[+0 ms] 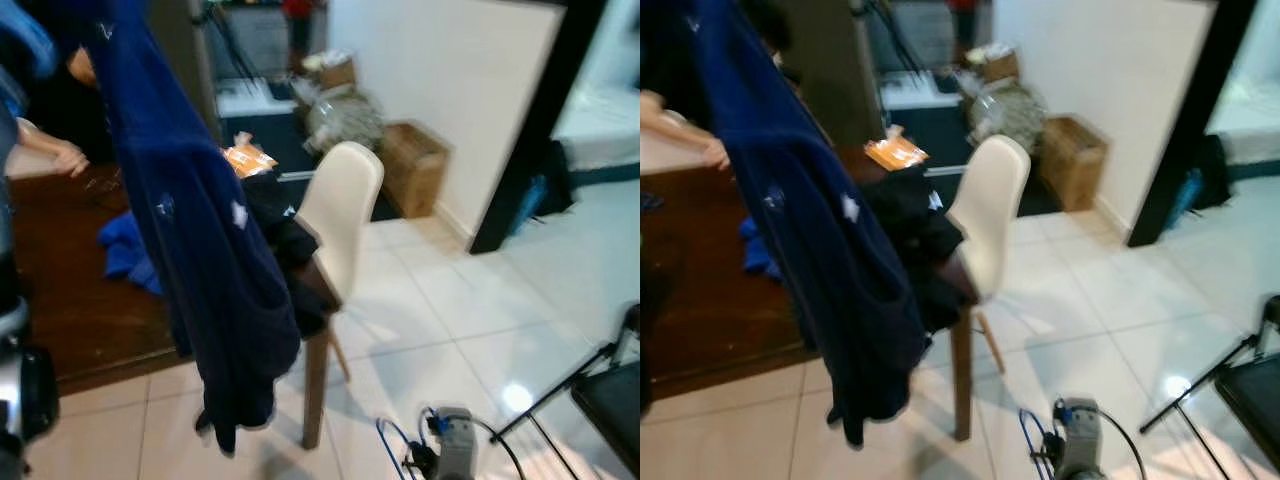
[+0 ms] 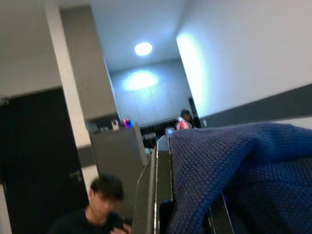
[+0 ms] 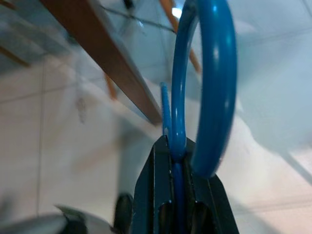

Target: Hang hanger

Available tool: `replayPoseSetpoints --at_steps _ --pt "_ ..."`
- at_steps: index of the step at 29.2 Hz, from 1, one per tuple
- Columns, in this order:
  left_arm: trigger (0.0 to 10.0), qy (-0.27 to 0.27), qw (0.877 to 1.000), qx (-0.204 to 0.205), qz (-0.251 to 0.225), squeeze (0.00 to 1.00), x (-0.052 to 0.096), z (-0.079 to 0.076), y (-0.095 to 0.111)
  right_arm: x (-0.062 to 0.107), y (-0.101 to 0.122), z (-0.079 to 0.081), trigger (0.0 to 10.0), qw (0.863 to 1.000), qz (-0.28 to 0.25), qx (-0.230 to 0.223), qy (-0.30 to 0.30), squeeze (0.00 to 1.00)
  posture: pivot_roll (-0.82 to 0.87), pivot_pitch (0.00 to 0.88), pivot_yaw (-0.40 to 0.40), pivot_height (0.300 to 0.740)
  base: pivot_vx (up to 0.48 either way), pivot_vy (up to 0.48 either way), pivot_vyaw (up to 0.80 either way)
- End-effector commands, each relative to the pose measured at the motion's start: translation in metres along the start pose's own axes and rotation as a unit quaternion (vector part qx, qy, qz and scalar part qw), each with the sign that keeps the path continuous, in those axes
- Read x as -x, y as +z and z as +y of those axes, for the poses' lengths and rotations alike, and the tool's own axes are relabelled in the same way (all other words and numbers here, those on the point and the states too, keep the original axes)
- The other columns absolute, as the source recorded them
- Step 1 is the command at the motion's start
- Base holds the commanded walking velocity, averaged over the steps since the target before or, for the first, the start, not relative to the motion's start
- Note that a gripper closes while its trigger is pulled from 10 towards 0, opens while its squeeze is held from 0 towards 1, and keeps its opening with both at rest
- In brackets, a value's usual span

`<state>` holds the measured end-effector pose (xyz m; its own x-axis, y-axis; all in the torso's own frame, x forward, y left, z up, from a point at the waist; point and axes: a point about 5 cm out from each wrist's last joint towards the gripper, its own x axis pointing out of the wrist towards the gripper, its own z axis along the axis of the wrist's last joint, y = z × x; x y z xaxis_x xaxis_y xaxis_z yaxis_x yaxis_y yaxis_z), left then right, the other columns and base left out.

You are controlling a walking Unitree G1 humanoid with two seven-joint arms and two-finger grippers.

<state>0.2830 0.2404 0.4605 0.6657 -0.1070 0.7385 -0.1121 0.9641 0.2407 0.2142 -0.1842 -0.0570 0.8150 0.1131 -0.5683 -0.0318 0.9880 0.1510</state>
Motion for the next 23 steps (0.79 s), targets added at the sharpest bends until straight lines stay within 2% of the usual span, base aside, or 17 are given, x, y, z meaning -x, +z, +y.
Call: replayPoseSetpoints --at_steps 1,5,7,8,10,11,13,14,15,17,19,20,21,22,23 --pt "10.0 -0.015 1.000 -0.022 -0.008 0.00 -0.006 0.002 0.006 0.005 -0.006 -0.009 10.0 1.000 0.010 -0.003 -0.016 0.00 0.09 0.000 0.006 0.740 0.458 0.000 0.00" --pt "10.0 -0.016 1.000 -0.013 0.008 0.00 -0.010 0.005 -0.002 0.005 -0.005 -0.010 10.0 1.000 0.008 -0.004 -0.017 0.00 0.09 0.000 0.006 0.740 0.458 0.000 0.00" --pt "10.0 -0.046 0.999 0.009 0.026 0.00 -0.013 -0.008 -0.014 0.005 -0.004 -0.010 10.0 1.000 0.005 -0.006 -0.019 0.00 0.08 0.000 0.005 0.740 0.458 0.000 0.00" --pt "10.0 -0.046 0.999 0.009 0.026 0.00 -0.013 -0.008 -0.014 0.005 -0.004 -0.010 10.0 1.000 0.005 -0.006 -0.019 0.00 0.08 0.000 0.005 0.740 0.458 0.000 0.00" --pt "10.0 -0.102 0.994 0.032 0.038 0.00 -0.015 -0.034 -0.024 0.005 -0.005 -0.011 10.0 1.000 0.008 -0.010 -0.022 0.00 0.08 0.000 0.007 0.740 0.461 0.000 0.00" --pt "10.0 -0.102 0.994 0.032 0.038 0.00 -0.015 -0.034 -0.024 0.005 -0.005 -0.011 10.0 1.000 0.008 -0.010 -0.022 0.00 0.08 0.000 0.007 0.740 0.461 0.000 0.00" --pt "10.0 -0.146 0.987 0.045 0.040 0.00 -0.014 -0.053 -0.029 0.005 -0.006 -0.012 10.0 1.000 0.013 -0.009 -0.023 0.00 0.07 0.000 0.008 0.740 0.461 0.000 -0.40" --pt "10.0 -0.146 0.987 0.045 0.040 0.00 -0.014 -0.053 -0.029 0.005 -0.006 -0.012 10.0 1.000 0.013 -0.009 -0.023 0.00 0.07 0.000 0.008 0.740 0.461 0.000 -0.80" --pt "10.0 -0.198 0.973 0.107 0.047 0.00 -0.005 -0.078 -0.035 0.005 -0.005 -0.013 10.0 1.000 0.008 -0.014 -0.027 0.00 0.07 0.000 0.011 0.740 0.450 0.000 0.00" --pt "10.0 -0.227 0.961 0.148 0.057 0.00 0.002 -0.092 -0.039 0.006 -0.005 -0.013 10.0 0.999 0.005 -0.018 -0.030 0.00 0.07 0.000 0.010 0.740 0.450 0.000 0.00" --pt "10.0 -0.287 0.940 0.156 0.095 0.00 0.017 -0.108 -0.050 0.006 -0.004 -0.013 10.0 0.999 0.002 -0.018 -0.028 0.00 0.07 0.000 0.009 0.740 0.000 0.000 0.00" --pt "10.0 -0.287 0.940 0.156 0.095 0.00 0.017 -0.108 -0.050 0.006 -0.004 -0.013 10.0 0.999 0.002 -0.018 -0.028 0.00 0.07 0.000 0.009 0.740 0.000 0.000 0.00" --pt "10.0 -0.346 0.915 0.149 0.142 0.00 0.040 -0.124 -0.062 0.006 -0.004 -0.013 10.0 0.999 0.002 -0.018 -0.027 0.00 0.07 0.001 0.009 0.740 0.000 0.000 0.00" --pt "10.0 -0.346 0.915 0.149 0.142 0.00 0.040 -0.124 -0.062 0.006 -0.004 -0.013 10.0 0.999 0.002 -0.018 -0.027 0.00 0.07 0.001 0.009 0.740 0.000 0.000 0.00" --pt "10.0 -0.407 0.885 0.130 0.184 0.00 0.068 -0.138 -0.075 0.006 -0.005 -0.013 10.0 1.000 0.002 -0.019 -0.026 0.00 0.07 0.002 0.010 0.740 0.000 0.000 0.00"
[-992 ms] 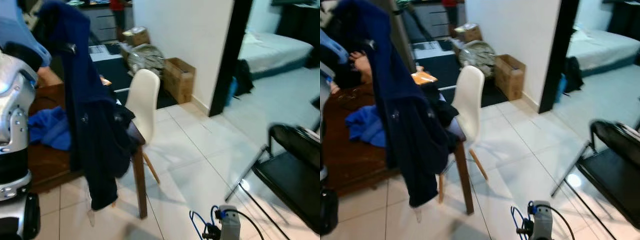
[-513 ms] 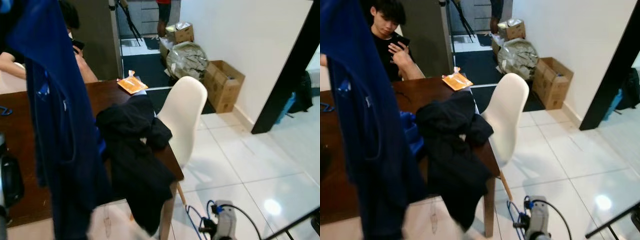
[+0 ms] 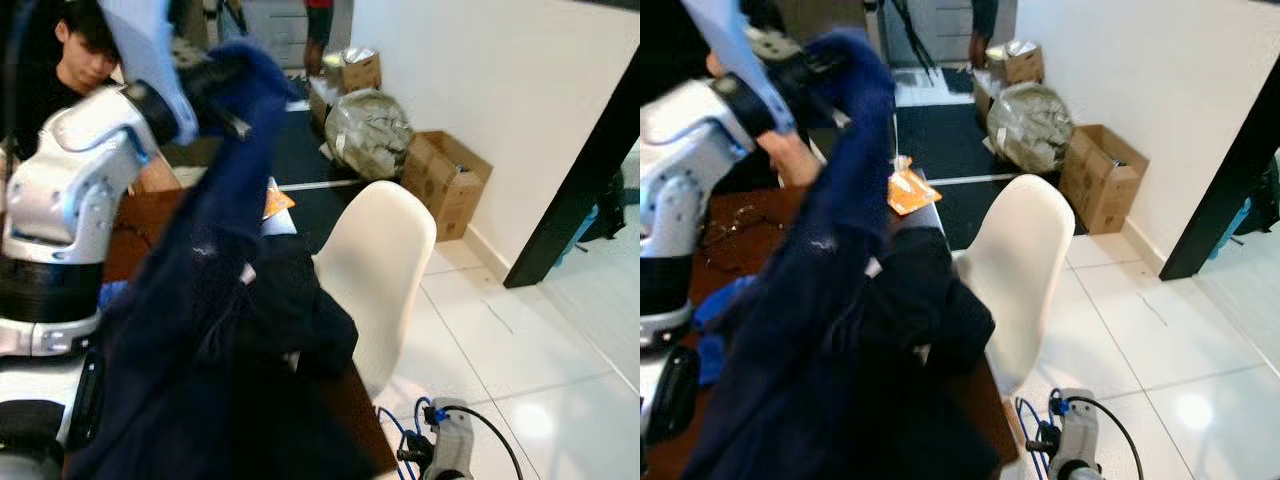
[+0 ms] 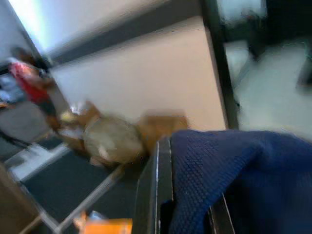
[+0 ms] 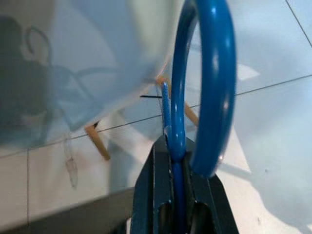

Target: Hang hanger

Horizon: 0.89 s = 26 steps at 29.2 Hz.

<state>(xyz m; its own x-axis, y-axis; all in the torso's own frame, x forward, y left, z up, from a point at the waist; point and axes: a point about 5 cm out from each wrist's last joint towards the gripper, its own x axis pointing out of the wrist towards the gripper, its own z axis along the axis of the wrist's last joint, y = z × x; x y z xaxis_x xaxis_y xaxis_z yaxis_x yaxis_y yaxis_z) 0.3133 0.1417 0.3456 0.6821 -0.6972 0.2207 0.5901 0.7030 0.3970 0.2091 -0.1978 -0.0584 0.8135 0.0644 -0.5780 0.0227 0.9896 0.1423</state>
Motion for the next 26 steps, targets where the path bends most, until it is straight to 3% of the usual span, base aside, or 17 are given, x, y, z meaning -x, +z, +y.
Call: replayPoseSetpoints --at_steps 1,3,4,6,7,8,9,11,12,13,15,16,17,18,21,23,26 --pt "10.0 -0.049 0.998 0.002 0.033 0.00 0.001 -0.016 -0.011 0.001 -0.002 0.000 10.0 1.000 0.000 -0.006 -0.001 0.00 0.07 0.002 0.010 0.740 0.000 0.000 0.00" --pt "10.0 -0.089 0.992 0.003 0.088 0.00 0.011 -0.033 -0.032 0.001 -0.002 0.000 10.0 1.000 0.000 -0.007 0.000 0.00 0.07 0.012 0.010 0.740 0.000 0.000 0.00" --pt "10.0 -0.085 0.982 -0.002 0.167 0.00 0.029 -0.039 -0.060 0.001 -0.002 0.000 10.0 1.000 0.000 -0.007 0.001 0.00 0.07 0.012 0.010 0.740 0.000 0.000 0.00" --pt "10.0 -0.073 0.974 -0.009 0.215 0.00 0.041 -0.040 -0.075 0.001 -0.003 0.000 10.0 1.000 0.000 -0.007 0.002 0.00 0.07 0.019 0.011 0.740 0.000 0.000 0.00" --pt "10.0 -0.038 0.952 -0.036 0.302 0.00 0.063 -0.028 -0.095 0.001 -0.003 0.000 10.0 1.000 0.000 -0.008 0.003 0.00 0.07 0.021 0.011 0.740 0.000 0.000 0.00" --pt "10.0 -0.038 0.952 -0.036 0.302 0.00 0.063 -0.028 -0.095 0.001 -0.003 0.000 10.0 1.000 0.000 -0.008 0.003 0.00 0.07 0.021 0.011 0.740 0.000 0.000 0.00" --pt "10.0 0.017 0.912 -0.071 0.404 0.00 0.096 -0.005 -0.112 0.001 -0.003 0.000 10.0 1.000 0.000 -0.008 0.004 0.00 0.08 0.028 0.010 0.740 0.000 0.000 0.00" --pt "10.0 0.017 0.912 -0.071 0.404 0.00 0.096 -0.005 -0.112 0.001 -0.003 0.000 10.0 1.000 0.000 -0.008 0.004 0.00 0.08 0.028 0.010 0.740 0.000 0.000 0.00" --pt "10.0 0.064 0.865 -0.098 0.487 0.00 0.132 0.016 -0.118 0.001 -0.003 0.001 10.0 1.000 0.001 -0.008 0.005 0.00 0.08 0.028 0.010 0.740 0.000 0.000 0.00" --pt "10.0 0.064 0.865 -0.098 0.487 0.00 0.132 0.016 -0.118 0.001 -0.003 0.001 10.0 1.000 0.001 -0.008 0.005 0.00 0.08 0.028 0.010 0.740 0.000 0.000 0.00" --pt "10.0 0.081 0.841 -0.087 0.529 0.00 0.157 0.022 -0.117 0.001 -0.003 0.000 10.0 1.000 0.001 -0.008 0.006 0.00 0.08 0.031 0.009 0.740 0.000 0.000 0.00" --pt "10.0 0.079 0.831 -0.072 0.545 0.20 0.169 0.019 -0.115 0.001 -0.003 0.000 10.0 1.000 0.002 -0.008 0.006 0.00 0.09 0.030 0.007 0.740 0.000 0.000 0.00" --pt "10.0 0.079 0.831 -0.072 0.545 0.20 0.169 0.019 -0.115 0.001 -0.003 0.000 10.0 1.000 0.002 -0.008 0.006 0.00 0.09 0.030 0.007 0.740 0.000 0.000 0.00" --pt "10.0 0.059 0.834 -0.050 0.547 1.00 0.171 0.010 -0.115 0.002 -0.003 0.000 10.0 1.000 0.002 -0.008 0.006 0.00 0.09 0.030 0.007 0.740 0.000 0.000 0.00" --pt "10.0 0.015 0.852 -0.018 0.522 1.00 0.165 -0.008 -0.114 0.002 -0.003 0.000 10.0 1.000 0.002 -0.009 0.004 0.00 0.08 0.027 0.007 0.740 0.000 0.000 0.00" --pt "10.0 -0.064 0.895 0.033 0.441 1.00 0.149 -0.032 -0.099 0.002 -0.003 -0.001 10.0 1.000 0.001 -0.011 0.000 0.00 0.08 0.027 0.007 0.740 0.000 0.000 0.00" --pt "10.0 -0.086 0.911 0.037 0.402 1.00 0.144 -0.036 -0.090 0.002 -0.003 -0.001 10.0 1.000 0.001 -0.011 0.000 0.00 0.08 0.021 0.005 0.740 0.000 0.000 0.00"
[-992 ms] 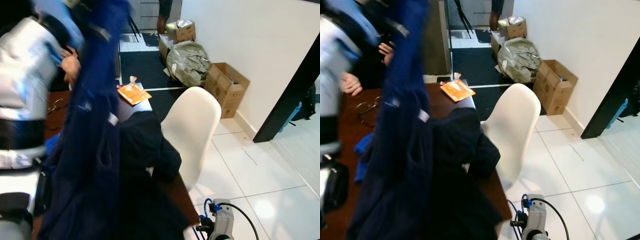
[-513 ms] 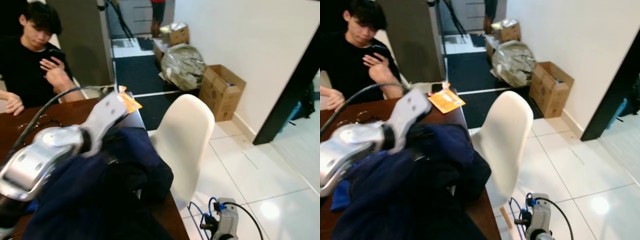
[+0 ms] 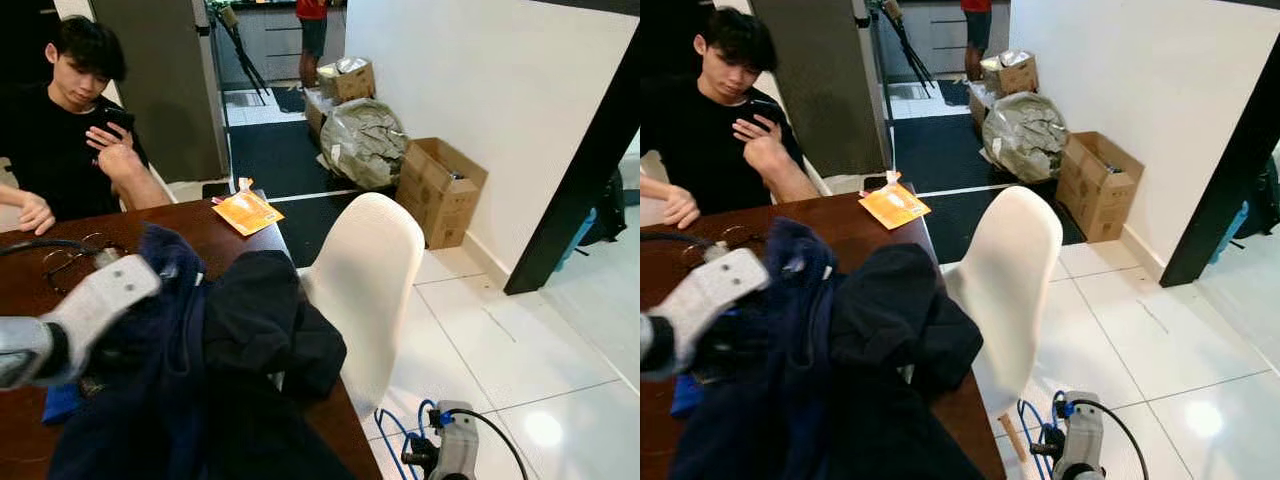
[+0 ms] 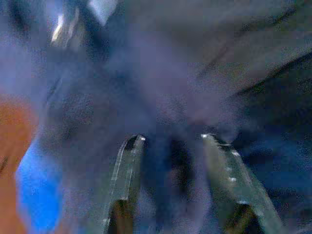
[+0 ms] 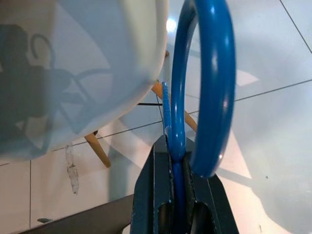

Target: Hang hanger

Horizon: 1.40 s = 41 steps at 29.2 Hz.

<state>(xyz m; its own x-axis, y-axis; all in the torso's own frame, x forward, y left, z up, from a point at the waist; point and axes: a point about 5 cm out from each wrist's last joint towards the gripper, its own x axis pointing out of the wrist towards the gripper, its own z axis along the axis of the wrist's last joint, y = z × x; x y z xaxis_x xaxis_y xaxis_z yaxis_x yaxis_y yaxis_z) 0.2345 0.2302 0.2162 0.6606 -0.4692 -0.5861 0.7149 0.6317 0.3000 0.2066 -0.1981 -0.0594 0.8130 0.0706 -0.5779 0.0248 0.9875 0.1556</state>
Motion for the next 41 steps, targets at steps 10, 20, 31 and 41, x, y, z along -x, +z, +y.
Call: replayPoseSetpoints --at_steps 10,20,31,41 --pt "10.0 0.025 0.940 0.079 -0.331 0.00 0.038 0.014 0.062 0.001 -0.002 -0.001 10.0 1.000 0.001 -0.007 -0.004 0.00 0.08 0.011 0.004 0.740 0.000 0.000 0.00" --pt "10.0 0.199 0.910 0.215 -0.292 0.00 -0.015 -0.003 0.027 0.001 -0.001 -0.002 10.0 1.000 0.002 -0.006 -0.005 0.00 0.09 0.011 -0.005 0.740 -0.457 0.000 0.00" --pt "10.0 0.249 0.905 0.298 -0.175 0.00 -0.049 -0.040 -0.047 -0.001 0.002 -0.001 10.0 1.000 -0.003 -0.006 -0.010 0.00 0.10 0.009 -0.002 0.740 -0.480 0.000 0.00" --pt "10.0 0.290 0.895 0.277 -0.194 0.00 -0.047 -0.042 -0.046 -0.001 0.003 -0.001 10.0 1.000 -0.005 -0.006 -0.015 0.00 0.10 0.007 -0.004 0.740 -0.177 0.000 0.00"
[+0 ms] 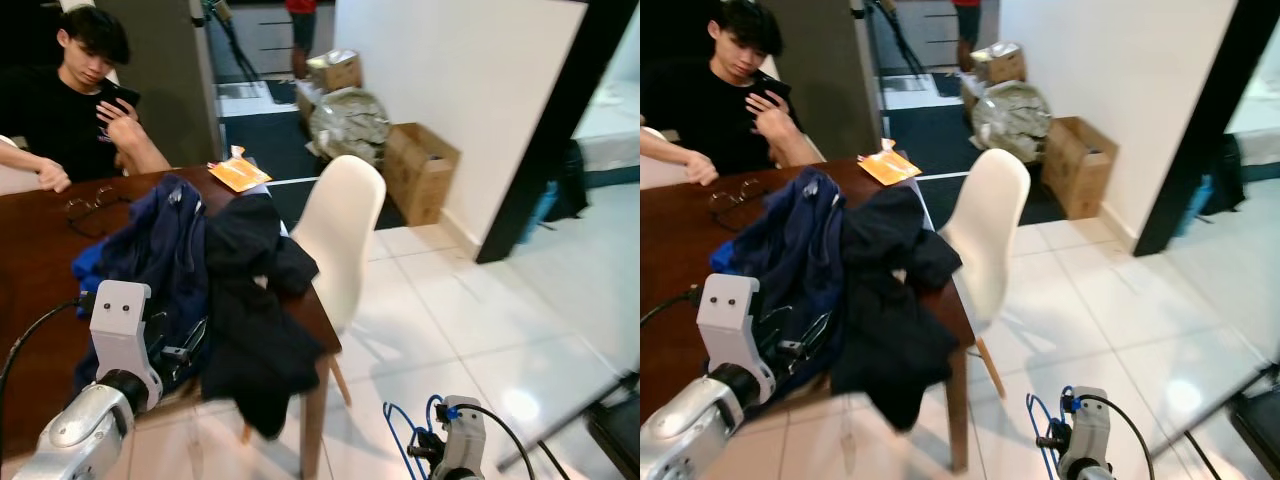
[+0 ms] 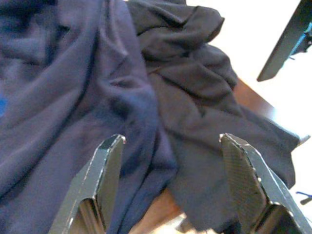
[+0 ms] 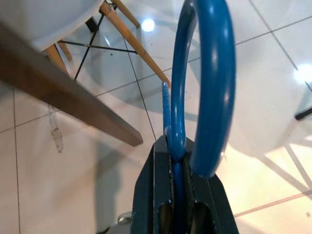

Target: Hang hanger

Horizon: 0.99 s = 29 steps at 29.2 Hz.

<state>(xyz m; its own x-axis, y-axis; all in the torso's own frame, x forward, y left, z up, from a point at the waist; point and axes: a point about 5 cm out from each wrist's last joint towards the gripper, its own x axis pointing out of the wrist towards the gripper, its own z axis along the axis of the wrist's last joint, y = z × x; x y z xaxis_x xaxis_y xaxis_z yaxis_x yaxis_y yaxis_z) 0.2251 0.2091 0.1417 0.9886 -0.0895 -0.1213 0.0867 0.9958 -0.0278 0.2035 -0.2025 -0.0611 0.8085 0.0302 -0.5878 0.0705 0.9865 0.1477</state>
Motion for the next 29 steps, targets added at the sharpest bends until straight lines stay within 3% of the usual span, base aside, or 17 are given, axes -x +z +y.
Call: replayPoseSetpoints --at_steps 1,7,10,16,17,18,20,23,24,25,26,29 --pt "10.0 0.008 1.000 -0.008 -0.002 0.00 0.001 0.000 -0.003 -0.003 0.005 0.004 10.0 1.000 -0.007 0.005 0.006 0.00 0.10 0.007 -0.004 0.740 0.000 0.000 0.00" --pt "10.0 0.048 0.999 -0.010 0.018 0.00 0.007 0.006 -0.026 -0.003 0.005 0.004 10.0 1.000 -0.008 0.009 0.008 0.00 0.10 0.010 -0.004 0.740 0.000 0.000 0.00" --pt "10.0 0.074 0.997 -0.028 0.028 0.00 0.011 0.011 -0.039 -0.003 0.007 0.004 10.0 1.000 -0.019 0.008 0.005 0.00 0.10 0.007 -0.003 0.740 0.000 0.000 0.80" --pt "10.0 0.067 0.997 -0.028 -0.018 0.00 0.003 0.008 -0.021 -0.001 0.016 -0.003 10.0 0.997 -0.066 -0.014 -0.040 0.00 0.10 0.004 0.001 0.740 0.000 0.000 0.80" --pt "10.0 0.060 0.997 -0.027 -0.043 0.00 -0.002 0.007 -0.009 -0.005 0.074 -0.025 10.0 0.985 -0.167 0.006 -0.054 0.00 0.09 0.002 0.003 0.740 0.000 0.000 0.80" --pt "10.0 0.053 0.996 -0.026 -0.067 0.00 -0.009 0.005 0.005 -0.002 0.134 -0.036 10.0 0.963 -0.260 0.033 -0.055 0.00 0.09 0.000 0.003 0.740 0.000 0.000 0.80" --pt "10.0 0.044 0.993 -0.028 -0.103 0.00 -0.017 0.002 0.024 0.016 0.208 -0.034 10.0 0.925 -0.372 0.068 -0.044 0.00 0.09 0.000 0.003 0.740 0.000 0.000 0.80" --pt "10.0 0.036 0.991 -0.027 -0.125 0.00 -0.022 -0.002 0.038 0.025 0.237 -0.022 10.0 0.906 -0.414 0.081 -0.035 0.00 0.09 0.000 -0.002 0.740 0.000 0.000 0.80" --pt "10.0 0.036 0.991 -0.027 -0.125 0.00 -0.022 -0.002 0.038 0.025 0.237 -0.022 10.0 0.906 -0.414 0.081 -0.035 0.00 0.09 0.000 -0.002 0.740 0.000 0.000 0.80" --pt "10.0 0.029 0.989 -0.030 -0.142 0.00 -0.026 -0.005 0.047 0.030 0.257 -0.012 10.0 0.893 -0.440 0.089 -0.029 0.00 0.09 0.000 -0.002 0.740 0.000 0.000 0.80" --pt "10.0 0.029 0.989 -0.030 -0.142 0.00 -0.026 -0.005 0.047 0.030 0.257 -0.012 10.0 0.893 -0.440 0.089 -0.029 0.00 0.09 0.000 -0.002 0.740 0.000 0.000 0.80" --pt "10.0 0.005 0.984 -0.034 -0.175 0.00 -0.031 -0.015 0.066 0.044 0.292 0.016 10.0 0.865 -0.492 0.096 0.004 0.00 0.09 0.000 -0.002 0.740 0.000 0.000 0.80"
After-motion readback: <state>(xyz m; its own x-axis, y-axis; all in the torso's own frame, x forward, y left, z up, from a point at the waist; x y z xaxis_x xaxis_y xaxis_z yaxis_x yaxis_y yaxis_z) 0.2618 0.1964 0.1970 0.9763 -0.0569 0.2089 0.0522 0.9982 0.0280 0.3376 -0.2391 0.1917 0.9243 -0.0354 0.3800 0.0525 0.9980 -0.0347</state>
